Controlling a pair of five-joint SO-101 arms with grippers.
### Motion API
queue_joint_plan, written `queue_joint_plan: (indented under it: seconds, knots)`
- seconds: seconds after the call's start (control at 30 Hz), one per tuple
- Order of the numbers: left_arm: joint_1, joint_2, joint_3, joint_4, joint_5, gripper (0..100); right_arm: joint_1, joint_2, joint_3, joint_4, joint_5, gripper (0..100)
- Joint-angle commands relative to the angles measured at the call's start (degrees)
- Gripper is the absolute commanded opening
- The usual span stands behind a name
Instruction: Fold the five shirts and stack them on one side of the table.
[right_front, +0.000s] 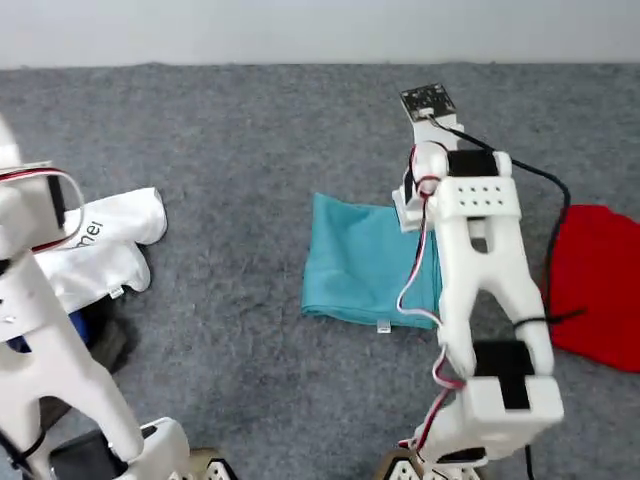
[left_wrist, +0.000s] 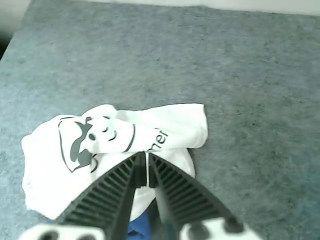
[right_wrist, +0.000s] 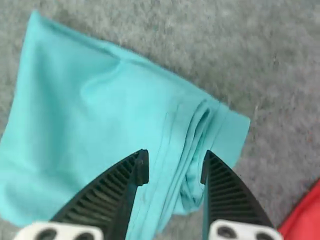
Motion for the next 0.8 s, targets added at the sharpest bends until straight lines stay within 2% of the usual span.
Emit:
queue_joint_plan:
  seconds: [0.0,0.23,0.6,0.67,0.77]
  knots:
    - [-1.93,-1.32,-0.13,0.53,-0.53,2,-0.92,4.53,-7.03,-1.01,-0.53,18.7]
    - [-2.37,-1.23,1.54,0.44,-0.53,2,0.66,12.97,-14.59,1.54,-0.53,18.7]
    - [-2.37,-1.49,6.99,-0.88,-0.53,2,0.66,17.80,-15.12,-1.54,-0.53,18.6]
    - [-2.46,-1.76,6.99,-1.32,-0.53,2,0.66,18.95,-15.12,-1.71,-0.53,15.1]
    - [-2.46,-1.67,6.99,-1.32,-0.53,2,0.75,19.65,-15.12,-1.89,-0.44,2.2]
